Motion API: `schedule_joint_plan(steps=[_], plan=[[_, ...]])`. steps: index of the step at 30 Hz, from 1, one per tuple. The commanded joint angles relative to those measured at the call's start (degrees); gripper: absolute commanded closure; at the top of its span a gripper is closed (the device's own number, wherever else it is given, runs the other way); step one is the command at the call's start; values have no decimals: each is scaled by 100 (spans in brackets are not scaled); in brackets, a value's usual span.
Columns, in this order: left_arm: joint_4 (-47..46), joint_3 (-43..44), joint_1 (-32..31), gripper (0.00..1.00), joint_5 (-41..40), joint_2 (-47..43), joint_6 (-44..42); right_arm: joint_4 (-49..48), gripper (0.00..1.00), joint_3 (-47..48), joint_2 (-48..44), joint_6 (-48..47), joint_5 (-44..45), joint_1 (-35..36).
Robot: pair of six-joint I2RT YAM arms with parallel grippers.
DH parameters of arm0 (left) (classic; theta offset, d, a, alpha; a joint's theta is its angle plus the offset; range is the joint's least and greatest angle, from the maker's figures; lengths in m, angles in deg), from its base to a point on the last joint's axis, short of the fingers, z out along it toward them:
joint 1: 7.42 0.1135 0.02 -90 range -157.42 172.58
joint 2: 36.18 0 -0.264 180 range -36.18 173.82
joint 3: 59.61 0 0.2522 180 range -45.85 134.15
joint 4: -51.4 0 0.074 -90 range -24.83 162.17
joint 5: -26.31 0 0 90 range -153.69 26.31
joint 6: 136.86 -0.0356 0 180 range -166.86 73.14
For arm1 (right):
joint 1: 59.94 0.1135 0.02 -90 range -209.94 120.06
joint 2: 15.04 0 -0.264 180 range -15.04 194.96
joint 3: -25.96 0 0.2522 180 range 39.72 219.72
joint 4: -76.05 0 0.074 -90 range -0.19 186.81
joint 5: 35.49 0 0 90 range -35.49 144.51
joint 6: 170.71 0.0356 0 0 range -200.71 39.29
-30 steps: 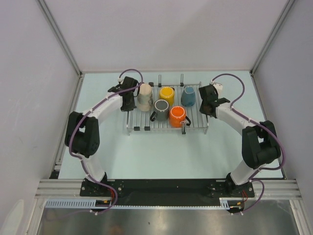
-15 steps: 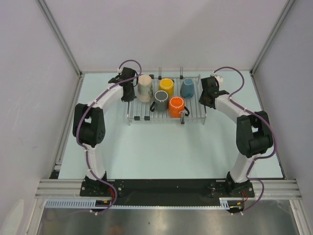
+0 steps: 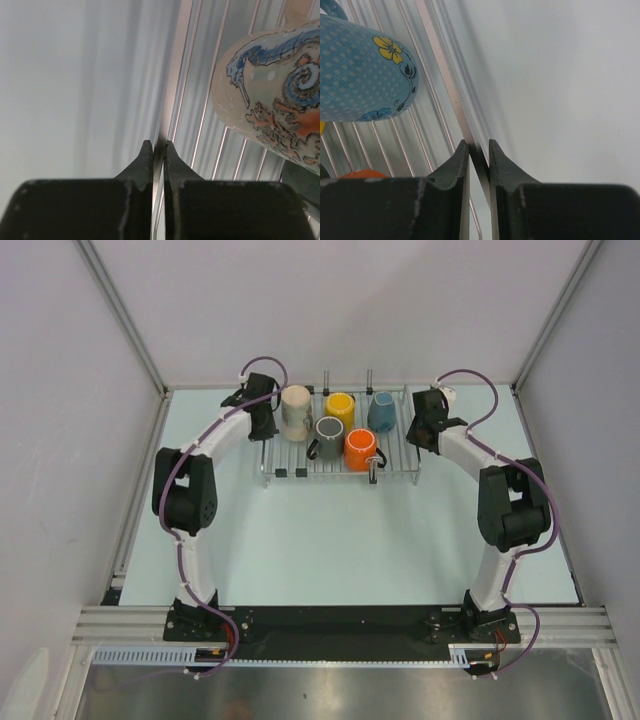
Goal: Unload the cups from the dish rack
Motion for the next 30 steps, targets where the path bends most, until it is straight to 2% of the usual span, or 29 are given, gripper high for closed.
schedule_joint_plan(steps=[1, 9, 10, 12, 13, 14, 15, 16, 18, 19, 20, 23, 28, 30], plan=[[-103, -53, -40, 99, 363, 430, 656, 245, 100, -249, 673, 759, -6, -24], [-77, -264, -40, 98, 162, 88, 612, 175, 100, -504, 366, 697, 143, 125], [-68, -290, -32, 97, 135, -26, 603, 183, 100, -513, 331, 688, 152, 142], [-68, -378, -40, 86, 74, -141, 603, 210, 100, -504, 217, 653, 143, 178], [-77, -405, -40, 80, 56, -228, 603, 236, 89, -504, 173, 644, 161, 187], [-77, -466, -40, 68, 30, -281, 603, 236, 82, -496, 94, 627, 161, 230], [-77, -501, -40, 63, -5, -325, 629, 245, 74, -504, 50, 627, 178, 257], [-77, -562, -40, 58, -15, -413, 629, 236, 62, -504, 23, 618, 205, 266], [-77, -607, -40, 44, -50, -484, 638, 262, 51, -504, -65, 609, 257, 318], [-68, -650, -40, 38, -93, -527, 647, 245, 41, -504, -91, 601, 258, 336], [-68, -651, -40, 31, -111, -597, 655, 262, 36, -504, -100, 583, 258, 327], [-59, -686, -40, 24, -243, -747, 656, 263, 25, -522, -196, 583, 293, 327], [-51, -625, -40, 18, -366, -958, 629, 245, 12, -531, -495, 574, 424, 345], [-7, -581, -31, 16, -410, -1063, 612, 289, 11, -487, -609, 557, 538, 336]])
